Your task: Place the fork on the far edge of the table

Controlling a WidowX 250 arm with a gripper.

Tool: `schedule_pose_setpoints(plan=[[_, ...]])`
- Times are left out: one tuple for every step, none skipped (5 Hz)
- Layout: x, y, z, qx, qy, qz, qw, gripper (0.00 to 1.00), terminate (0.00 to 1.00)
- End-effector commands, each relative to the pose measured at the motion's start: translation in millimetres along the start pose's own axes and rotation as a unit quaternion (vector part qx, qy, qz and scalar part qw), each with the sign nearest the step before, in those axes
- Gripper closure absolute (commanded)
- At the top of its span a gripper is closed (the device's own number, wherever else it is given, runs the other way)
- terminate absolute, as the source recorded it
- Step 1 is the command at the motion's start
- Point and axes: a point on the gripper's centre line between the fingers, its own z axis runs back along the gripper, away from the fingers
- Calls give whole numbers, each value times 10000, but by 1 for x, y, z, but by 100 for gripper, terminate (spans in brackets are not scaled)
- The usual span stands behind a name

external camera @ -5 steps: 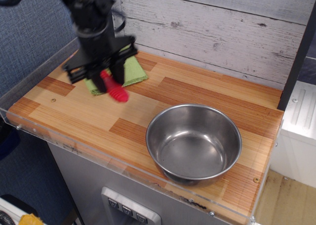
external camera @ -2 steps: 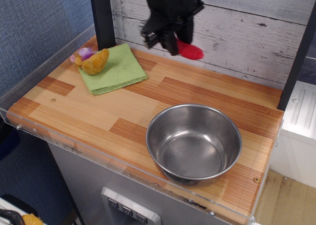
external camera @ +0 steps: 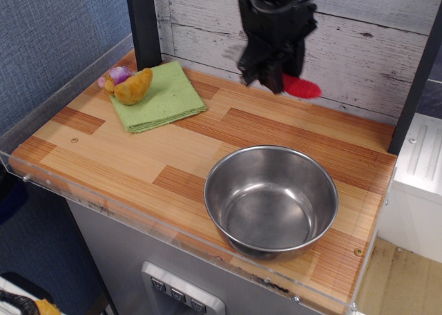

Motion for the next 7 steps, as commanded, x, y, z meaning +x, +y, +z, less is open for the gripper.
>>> schedule_pose_setpoints(plan=[[-24,-8,-19,-244,147,35,9996,100,0],[-28,-14,-38,-350,211,-55,9991,100,0],[-27,-14,-48,-311,237,-28,9992,100,0],[-29,-13,-54,-277,234,-34,9993,100,0],[-25,-13,-55,-178,384,-100,9991,0,0],[-21,-11,-53,-247,381,-160,9988,0,0],[-15,-5,-48,-263,289,-49,9992,0,0]])
